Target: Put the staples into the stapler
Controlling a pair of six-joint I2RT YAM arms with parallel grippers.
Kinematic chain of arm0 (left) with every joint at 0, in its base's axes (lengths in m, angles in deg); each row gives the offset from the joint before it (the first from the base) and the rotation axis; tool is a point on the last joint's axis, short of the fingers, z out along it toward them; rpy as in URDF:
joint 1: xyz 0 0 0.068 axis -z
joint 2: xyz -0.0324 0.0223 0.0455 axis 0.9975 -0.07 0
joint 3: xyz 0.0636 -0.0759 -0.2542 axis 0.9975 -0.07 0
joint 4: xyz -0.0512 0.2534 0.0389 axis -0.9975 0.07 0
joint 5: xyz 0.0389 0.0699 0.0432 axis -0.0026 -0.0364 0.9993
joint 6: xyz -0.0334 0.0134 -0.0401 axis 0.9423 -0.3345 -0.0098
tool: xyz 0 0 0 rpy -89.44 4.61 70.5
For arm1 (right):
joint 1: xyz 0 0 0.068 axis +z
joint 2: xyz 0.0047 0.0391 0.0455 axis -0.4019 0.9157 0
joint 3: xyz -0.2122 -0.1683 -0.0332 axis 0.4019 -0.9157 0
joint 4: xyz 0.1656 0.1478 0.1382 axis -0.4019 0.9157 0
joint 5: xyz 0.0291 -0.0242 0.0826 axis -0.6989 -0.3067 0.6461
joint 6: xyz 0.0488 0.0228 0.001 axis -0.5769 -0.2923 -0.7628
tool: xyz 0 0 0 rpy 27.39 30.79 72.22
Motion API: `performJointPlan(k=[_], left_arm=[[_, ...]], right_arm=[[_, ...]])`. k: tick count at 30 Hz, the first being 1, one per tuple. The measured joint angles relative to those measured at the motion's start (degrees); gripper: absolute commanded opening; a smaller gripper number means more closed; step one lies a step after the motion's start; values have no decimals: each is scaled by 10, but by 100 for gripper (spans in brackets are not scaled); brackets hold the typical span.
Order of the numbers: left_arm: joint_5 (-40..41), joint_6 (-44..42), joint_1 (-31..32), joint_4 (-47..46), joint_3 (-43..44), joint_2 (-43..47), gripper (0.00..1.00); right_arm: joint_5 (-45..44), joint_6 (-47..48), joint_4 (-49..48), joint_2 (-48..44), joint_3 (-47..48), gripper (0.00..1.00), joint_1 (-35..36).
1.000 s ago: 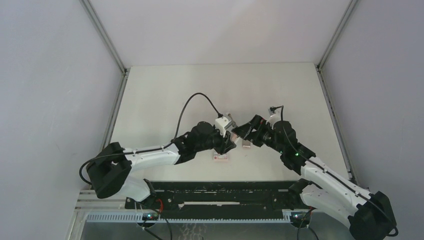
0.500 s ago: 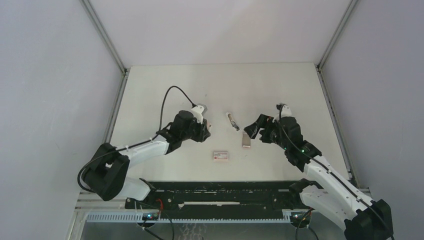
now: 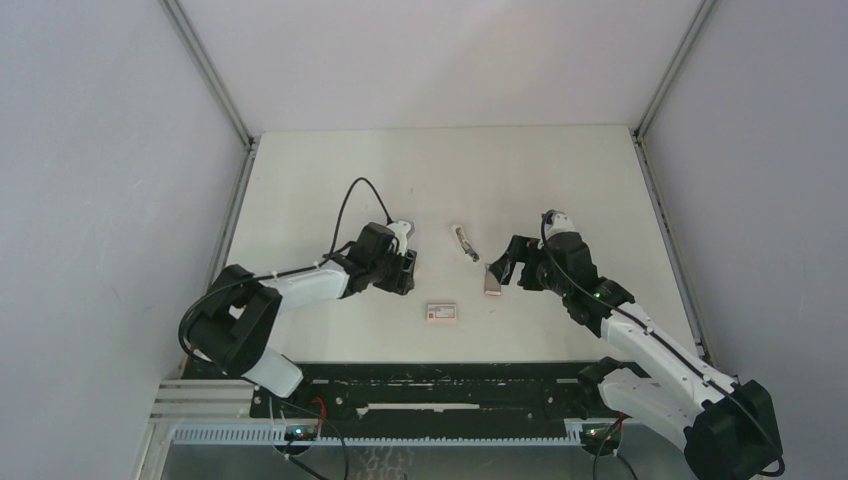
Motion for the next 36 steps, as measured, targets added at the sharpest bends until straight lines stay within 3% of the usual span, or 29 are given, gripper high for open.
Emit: performJointPlan(k=[14,22,28,36], left_arm=[[131,-3,-1,63,-1,84,67],[146,3,-8,35,-27,163,70],[122,44,-45,-41,-83,262,71],[23,95,-93,-145,-103,278,70]], right_arm=[[-2,9,2,0,0,86,0],[21,55,-21,15,0,85,0],[42,125,-58,122,28,77,8],[28,179,-75,288,136,80,39]])
